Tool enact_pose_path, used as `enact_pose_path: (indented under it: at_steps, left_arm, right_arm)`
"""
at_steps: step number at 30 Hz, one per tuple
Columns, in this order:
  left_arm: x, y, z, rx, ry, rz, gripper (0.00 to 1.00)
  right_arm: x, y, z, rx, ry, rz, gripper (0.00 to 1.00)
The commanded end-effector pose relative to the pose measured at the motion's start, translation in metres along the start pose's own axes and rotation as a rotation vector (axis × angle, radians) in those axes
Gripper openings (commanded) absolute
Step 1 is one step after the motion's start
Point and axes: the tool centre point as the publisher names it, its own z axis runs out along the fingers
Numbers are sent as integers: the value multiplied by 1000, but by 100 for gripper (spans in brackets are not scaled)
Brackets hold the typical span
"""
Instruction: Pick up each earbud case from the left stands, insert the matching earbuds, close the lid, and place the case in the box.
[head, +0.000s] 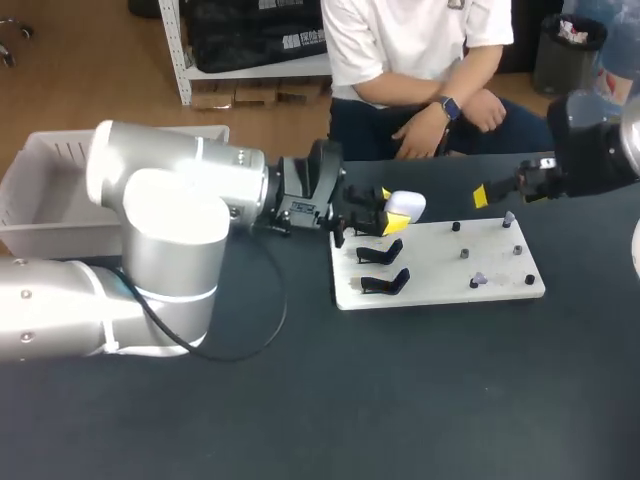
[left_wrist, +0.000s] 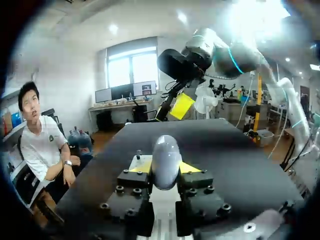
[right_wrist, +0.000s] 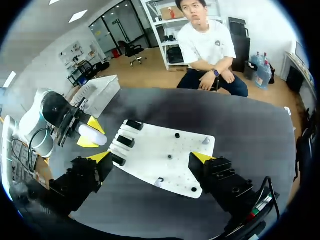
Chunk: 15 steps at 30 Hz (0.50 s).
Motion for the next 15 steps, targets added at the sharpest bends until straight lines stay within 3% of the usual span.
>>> enact_pose_path:
  at_steps: [1,8,15]
  left_arm:
    - [-3,14,15,13,6,6,0]
    - [-18,21,27,0,12,52,0]
    - [-25,16,30,6,2,76,0]
  right_arm:
    - [-2,10,4,-4,14,-9,100]
    - [1,22,6,-32,32,-29,100]
    - [-1,23,14,-52,41,-31,100]
